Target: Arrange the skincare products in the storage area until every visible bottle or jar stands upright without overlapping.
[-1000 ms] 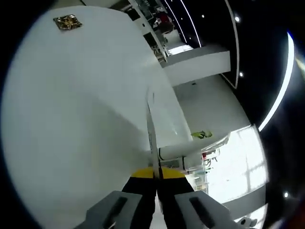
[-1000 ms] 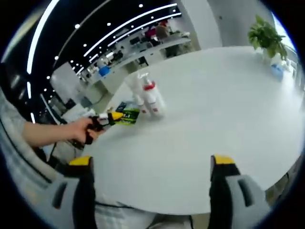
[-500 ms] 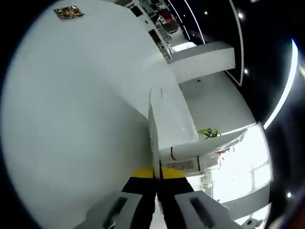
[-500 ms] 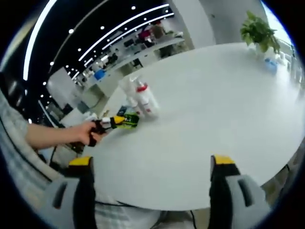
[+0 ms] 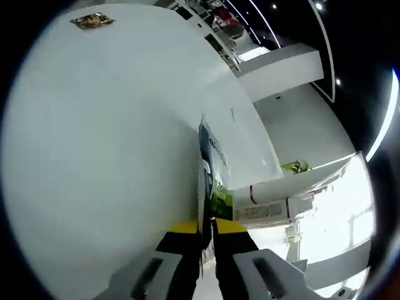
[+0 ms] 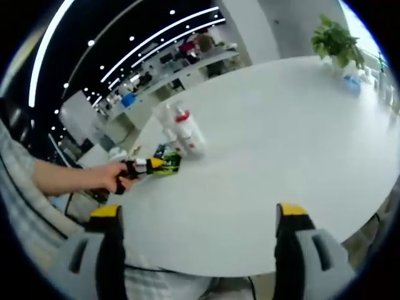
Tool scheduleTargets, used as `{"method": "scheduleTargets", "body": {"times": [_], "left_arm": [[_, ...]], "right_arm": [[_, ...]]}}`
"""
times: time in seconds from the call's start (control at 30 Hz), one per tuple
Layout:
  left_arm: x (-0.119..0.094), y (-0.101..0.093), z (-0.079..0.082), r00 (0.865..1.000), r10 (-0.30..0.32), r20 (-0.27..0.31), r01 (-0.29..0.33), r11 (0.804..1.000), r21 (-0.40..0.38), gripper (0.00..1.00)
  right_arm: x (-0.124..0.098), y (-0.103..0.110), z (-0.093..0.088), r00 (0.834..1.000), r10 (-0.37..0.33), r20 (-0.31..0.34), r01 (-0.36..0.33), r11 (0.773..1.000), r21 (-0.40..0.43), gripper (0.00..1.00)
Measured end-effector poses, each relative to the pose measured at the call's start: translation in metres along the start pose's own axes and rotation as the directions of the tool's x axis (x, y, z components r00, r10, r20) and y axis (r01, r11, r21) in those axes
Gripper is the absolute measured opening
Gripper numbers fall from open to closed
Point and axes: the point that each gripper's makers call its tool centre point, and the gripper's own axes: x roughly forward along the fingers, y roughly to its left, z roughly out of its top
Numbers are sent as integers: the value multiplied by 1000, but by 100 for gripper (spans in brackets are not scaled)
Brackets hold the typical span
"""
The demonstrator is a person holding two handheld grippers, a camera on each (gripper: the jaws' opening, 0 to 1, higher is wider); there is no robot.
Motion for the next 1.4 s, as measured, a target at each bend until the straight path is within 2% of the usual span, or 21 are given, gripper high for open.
{"method": "scheduleTargets", "body": {"times": [0.23,0.3,0.37,0.47,0.53,0.83,0.9,1.0,1.1,1.13,1.27,1.4], "left_arm": [[-1,-1,0,1000,-1,-10,0,1000,-29,8],[-4,3,7,999,48,21,-48,998,32,9],[-6,4,8,997,71,26,-73,996,48,10],[-6,2,5,996,88,8,-89,995,52,13],[-7,1,3,995,101,-13,-100,992,77,15],[-5,-5,0,990,137,-34,-128,975,182,28],[-5,-6,-1,987,153,-46,-139,964,227,30],[-9,-1,2,979,202,-40,-178,928,329,32],[-12,2,5,972,232,-26,-205,901,382,37],[-12,2,7,972,234,-23,-207,898,389,38],[-21,7,17,959,282,6,-251,844,474,41],[-25,5,25,954,297,35,-268,799,538,41]], "right_arm": [[3,0,2,1000,12,2,-12,1000,-3,98],[3,-1,2,1000,12,-2,-12,1000,-3,97],[4,-3,2,1000,9,-2,-9,1000,-7,96],[5,-4,1,1000,13,-7,-13,1000,0,96],[7,-3,1,1000,19,-11,-19,1000,-3,96],[10,0,4,999,35,-15,-35,999,-24,96],[10,0,3,999,38,-20,-38,999,-22,96],[10,-2,1,999,40,-24,-40,999,-21,96],[10,-3,0,999,43,-29,-43,999,-17,96],[10,-2,0,999,45,-28,-45,999,-18,96],[11,-1,-2,998,52,-37,-53,998,-19,95],[11,0,-4,998,58,-39,-59,998,-15,95]]}}
